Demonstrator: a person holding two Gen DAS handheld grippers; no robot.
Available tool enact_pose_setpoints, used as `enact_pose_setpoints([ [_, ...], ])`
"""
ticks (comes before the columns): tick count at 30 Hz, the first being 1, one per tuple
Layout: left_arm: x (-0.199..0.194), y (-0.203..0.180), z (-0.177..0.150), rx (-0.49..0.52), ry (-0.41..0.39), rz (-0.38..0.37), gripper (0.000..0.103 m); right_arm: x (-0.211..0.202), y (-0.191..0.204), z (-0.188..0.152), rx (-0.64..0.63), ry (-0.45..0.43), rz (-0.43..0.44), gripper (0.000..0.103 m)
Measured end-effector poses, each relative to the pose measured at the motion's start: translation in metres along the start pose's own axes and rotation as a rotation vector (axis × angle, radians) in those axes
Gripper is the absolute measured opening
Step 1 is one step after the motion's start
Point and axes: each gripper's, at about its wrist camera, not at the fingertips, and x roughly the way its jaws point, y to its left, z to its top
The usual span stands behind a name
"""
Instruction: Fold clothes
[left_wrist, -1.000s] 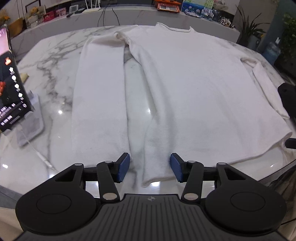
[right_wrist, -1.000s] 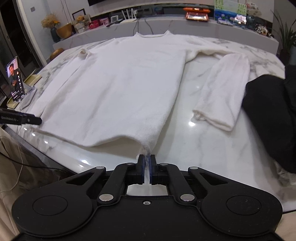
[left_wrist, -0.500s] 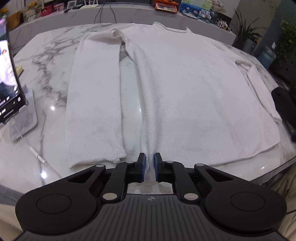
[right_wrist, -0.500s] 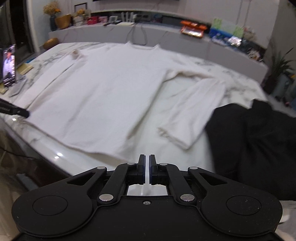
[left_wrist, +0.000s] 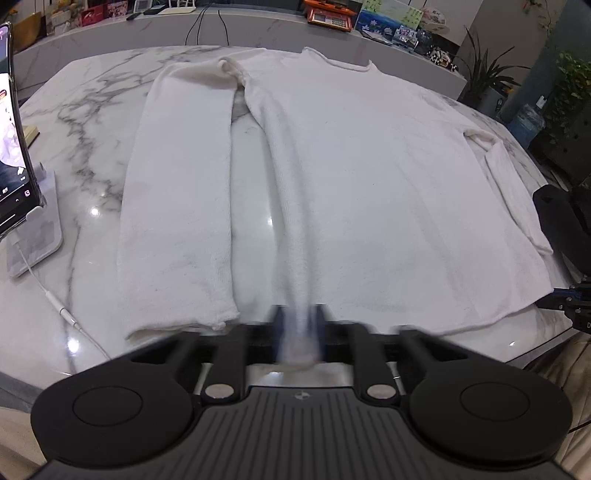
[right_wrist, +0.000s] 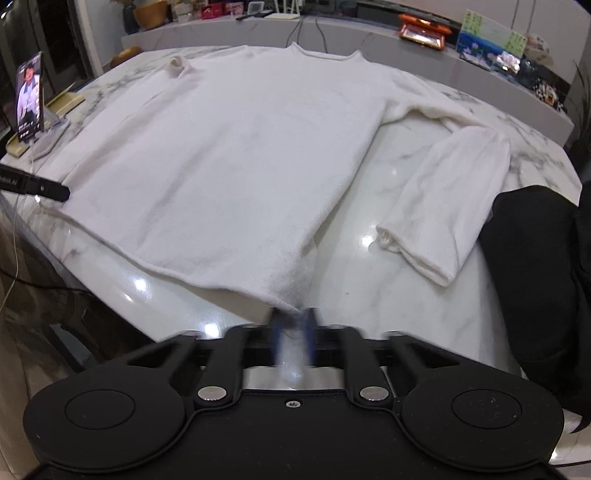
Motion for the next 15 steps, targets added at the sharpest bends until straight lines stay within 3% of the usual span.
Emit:
enact_pose_setpoints([
  [4,-0.023,-0.003,0.008,0.002,-0.032,-0.041,0.006,-0.028,0.0,0.009,-0.06,-0.068,-0.112,0.004],
  [8,-0.028,-0.016,0.008,0.062,0.001,-0.026,0.006,-0.051,0.001,0.016,-0.117,-0.075,-0.159,0.004],
  [12,-0.013,-0.017,0.0,0.071,0.09,-0.031,0.008,-0.046,0.005,0.009,-0.163,0.001,-0.15,0.004],
  [15,-0.002,-0.012,-0.007,0.058,0.156,-0.001,0.019,-0.033,0.003,0.001,-0.18,0.096,-0.128,0.005],
])
